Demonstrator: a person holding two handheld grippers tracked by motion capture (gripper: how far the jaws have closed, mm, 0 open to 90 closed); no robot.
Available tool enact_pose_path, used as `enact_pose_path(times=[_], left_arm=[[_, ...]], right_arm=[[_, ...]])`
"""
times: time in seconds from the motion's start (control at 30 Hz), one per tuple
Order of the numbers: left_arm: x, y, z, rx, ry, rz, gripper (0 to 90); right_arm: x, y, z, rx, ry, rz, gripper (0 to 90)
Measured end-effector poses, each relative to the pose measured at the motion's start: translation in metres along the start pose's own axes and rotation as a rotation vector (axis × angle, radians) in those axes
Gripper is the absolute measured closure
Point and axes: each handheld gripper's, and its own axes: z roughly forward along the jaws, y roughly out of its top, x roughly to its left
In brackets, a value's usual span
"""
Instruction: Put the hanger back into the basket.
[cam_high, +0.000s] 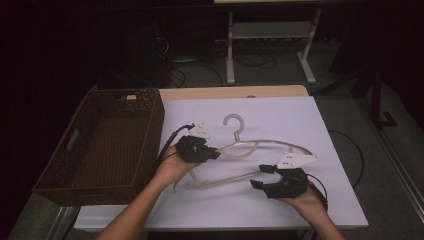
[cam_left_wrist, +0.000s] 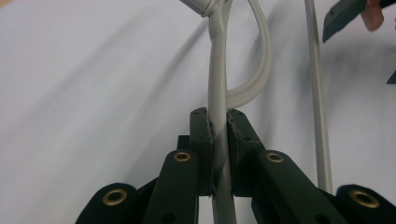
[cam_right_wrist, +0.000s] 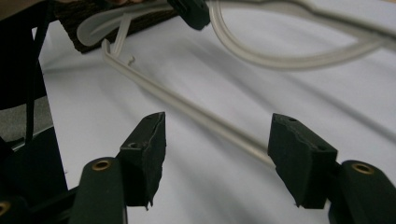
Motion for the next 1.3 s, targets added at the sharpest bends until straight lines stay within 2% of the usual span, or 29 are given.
enact_pose_path(times=[0.07,0.13,0.2,0.23,0.27,0.37,0.4,0.43,0.47,0.53,0.6,0.63,0.67,0.7,0.73,0.77,0.83,0.93,1.03,1.3], left_arm=[[0.002,0.006,-0.01,-0.003,0.024,-0.037,82.8],[0.002,0.008,-0.014,-0.003,0.036,-0.048,82.8],[0.007,0.013,-0.028,0.01,0.063,-0.041,82.8],[0.007,0.013,-0.028,0.01,0.063,-0.041,82.8],[0.007,0.014,-0.032,-0.004,0.073,-0.052,82.8],[0.013,0.018,-0.047,-0.006,0.095,-0.049,82.8],[0.016,0.02,-0.058,-0.015,0.111,-0.057,82.8],[0.016,0.02,-0.058,-0.015,0.111,-0.057,82.8],[0.017,0.021,-0.063,-0.024,0.116,-0.065,82.8],[0.021,0.023,-0.075,-0.028,0.131,-0.064,82.8],[0.025,0.024,-0.086,-0.036,0.143,-0.073,82.8],[0.028,0.024,-0.097,-0.044,0.16,-0.077,82.8],[0.028,0.024,-0.097,-0.044,0.16,-0.077,82.8],[0.032,0.024,-0.107,-0.052,0.172,-0.085,82.8],[0.032,0.024,-0.107,-0.052,0.172,-0.085,82.8],[0.035,0.023,-0.117,-0.065,0.181,-0.092,82.8],[0.036,0.023,-0.122,-0.069,0.186,-0.097,82.7],[0.042,0.019,-0.138,-0.079,0.206,-0.112,82.8],[0.045,0.017,-0.146,-0.083,0.216,-0.12,82.8],[0.058,0.003,-0.177,-0.099,0.278,-0.159,82.7]], right_arm=[[0.0,0.0,-0.001,-0.005,-0.001,-0.005,35.0],[0.0,0.0,-0.002,-0.014,-0.008,-0.006,33.8],[-0.001,0.0,-0.002,-0.017,-0.015,-0.005,31.8],[-0.001,0.0,-0.002,-0.017,-0.015,-0.005,31.8],[-0.001,0.0,-0.002,-0.025,-0.021,-0.007,28.6],[-0.001,0.0,-0.003,-0.03,-0.031,-0.005,24.9],[-0.002,0.0,-0.002,-0.04,-0.045,-0.008,19.2],[-0.002,0.0,-0.002,-0.04,-0.045,-0.008,19.2],[-0.002,0.0,-0.002,-0.048,-0.065,0.001,12.0],[-0.002,0.0,-0.001,-0.053,-0.094,0.005,5.2],[-0.003,0.001,-0.001,-0.053,-0.107,0.013,1.9],[-0.003,0.001,-0.001,-0.054,-0.124,0.021,0.0],[-0.003,0.001,-0.002,-0.059,-0.131,0.02,0.0],[-0.004,0.001,-0.002,-0.065,-0.127,0.024,0.0],[-0.004,0.001,-0.003,-0.068,-0.132,0.024,0.0],[-0.004,0.001,-0.003,-0.07,-0.137,0.022,0.0],[-0.004,0.001,-0.003,-0.071,-0.139,0.019,0.0],[-0.005,0.0,-0.002,-0.075,-0.141,0.02,0.0],[-0.006,-0.001,-0.002,-0.079,-0.14,0.02,0.0],[-0.006,-0.001,-0.002,-0.082,-0.145,0.019,0.1]])
